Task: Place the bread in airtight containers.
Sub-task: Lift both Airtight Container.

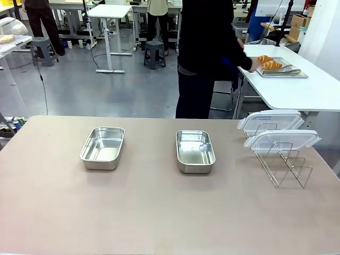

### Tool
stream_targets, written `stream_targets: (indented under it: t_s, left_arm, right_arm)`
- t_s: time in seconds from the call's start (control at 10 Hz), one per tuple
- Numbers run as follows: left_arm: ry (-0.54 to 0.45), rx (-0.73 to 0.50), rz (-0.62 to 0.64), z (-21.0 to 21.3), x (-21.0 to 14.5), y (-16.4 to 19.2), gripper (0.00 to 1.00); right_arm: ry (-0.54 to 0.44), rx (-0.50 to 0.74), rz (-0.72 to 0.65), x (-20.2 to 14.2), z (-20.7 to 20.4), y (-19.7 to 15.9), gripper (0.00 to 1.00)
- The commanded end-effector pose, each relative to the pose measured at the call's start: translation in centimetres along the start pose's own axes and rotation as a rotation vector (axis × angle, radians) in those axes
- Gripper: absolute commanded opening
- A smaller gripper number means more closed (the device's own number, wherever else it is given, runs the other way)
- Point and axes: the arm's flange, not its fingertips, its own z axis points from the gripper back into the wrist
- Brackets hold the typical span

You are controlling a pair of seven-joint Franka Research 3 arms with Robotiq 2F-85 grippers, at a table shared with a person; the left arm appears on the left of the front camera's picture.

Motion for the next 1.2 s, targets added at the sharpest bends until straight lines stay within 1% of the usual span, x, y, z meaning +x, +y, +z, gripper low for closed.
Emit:
stream_targets:
  t_s: [0.0, 1.1]
  left_arm:
    - [-0.023, -0.007, -0.021, 0.12, -0.02, 0.25, 1.0]
    - [-0.023, -0.007, -0.021, 0.12, -0.02, 0.25, 1.0]
  right_arm:
    - [-0.017, -0.001, 0.03, 0.14, 0.07, -0.16, 1.0]
    - [-0.017, -0.001, 0.03, 0.14, 0.07, -0.16, 1.0]
